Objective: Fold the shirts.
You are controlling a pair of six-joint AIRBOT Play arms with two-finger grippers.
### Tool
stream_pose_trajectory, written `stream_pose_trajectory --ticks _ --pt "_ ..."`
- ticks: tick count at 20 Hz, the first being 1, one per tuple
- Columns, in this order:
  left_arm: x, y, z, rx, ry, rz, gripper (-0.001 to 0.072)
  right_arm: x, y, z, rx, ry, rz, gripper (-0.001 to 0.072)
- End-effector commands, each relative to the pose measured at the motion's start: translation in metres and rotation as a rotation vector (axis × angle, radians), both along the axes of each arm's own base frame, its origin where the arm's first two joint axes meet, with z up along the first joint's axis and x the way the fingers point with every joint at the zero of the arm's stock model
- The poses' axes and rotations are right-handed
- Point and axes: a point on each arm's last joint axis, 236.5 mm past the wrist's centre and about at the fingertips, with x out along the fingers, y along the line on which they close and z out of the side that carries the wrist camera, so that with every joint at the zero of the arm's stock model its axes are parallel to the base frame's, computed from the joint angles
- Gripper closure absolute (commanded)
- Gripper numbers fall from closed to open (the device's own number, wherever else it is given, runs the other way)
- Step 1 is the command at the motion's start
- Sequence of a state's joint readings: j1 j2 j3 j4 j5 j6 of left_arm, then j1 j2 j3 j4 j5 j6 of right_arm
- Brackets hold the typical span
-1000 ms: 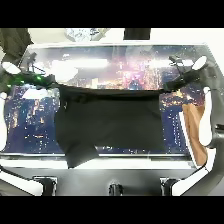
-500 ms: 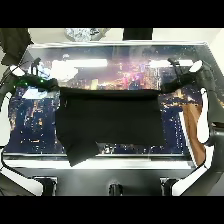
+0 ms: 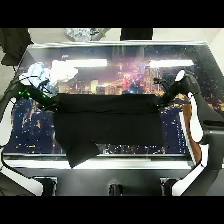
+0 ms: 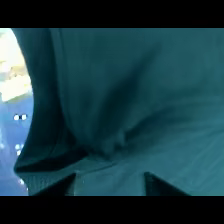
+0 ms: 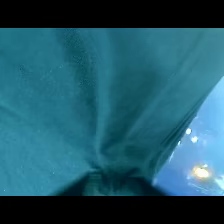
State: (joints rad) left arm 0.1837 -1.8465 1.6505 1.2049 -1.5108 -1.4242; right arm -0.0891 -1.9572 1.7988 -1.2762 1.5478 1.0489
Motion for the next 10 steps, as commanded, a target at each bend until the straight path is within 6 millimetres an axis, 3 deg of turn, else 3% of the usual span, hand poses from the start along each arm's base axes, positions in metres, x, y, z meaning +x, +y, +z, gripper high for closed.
stream_pose_trajectory --ticks 1,2,4,6,8,10 --pt "-0.012 0.011 0.016 -0.005 0.032 0.011 0.0199 -0.014 -0.010 0.020 -0.013 0.021 0.025 0.0261" --pt "-0.017 0.019 0.027 -0.007 0.031 0.023 0.0199 -0.024 -0.022 0.035 -0.024 0.031 0.042 0.0205" --pt "-0.030 0.032 0.047 -0.008 0.032 0.061 0.0199 -0.046 -0.049 0.060 -0.024 0.076 -0.012 0.0193" --pt "-0.053 0.033 0.054 -0.011 0.039 0.074 0.0199 -0.065 -0.065 0.073 -0.023 0.102 -0.080 0.0194" --pt "-0.096 0.020 0.037 -0.026 0.085 0.068 0.0199 -0.083 -0.066 0.069 -0.039 0.094 -0.096 0.0193" --pt "-0.150 0.004 0.004 -0.036 0.132 0.073 0.0199 -0.106 -0.059 0.053 -0.040 0.091 -0.096 0.0193"
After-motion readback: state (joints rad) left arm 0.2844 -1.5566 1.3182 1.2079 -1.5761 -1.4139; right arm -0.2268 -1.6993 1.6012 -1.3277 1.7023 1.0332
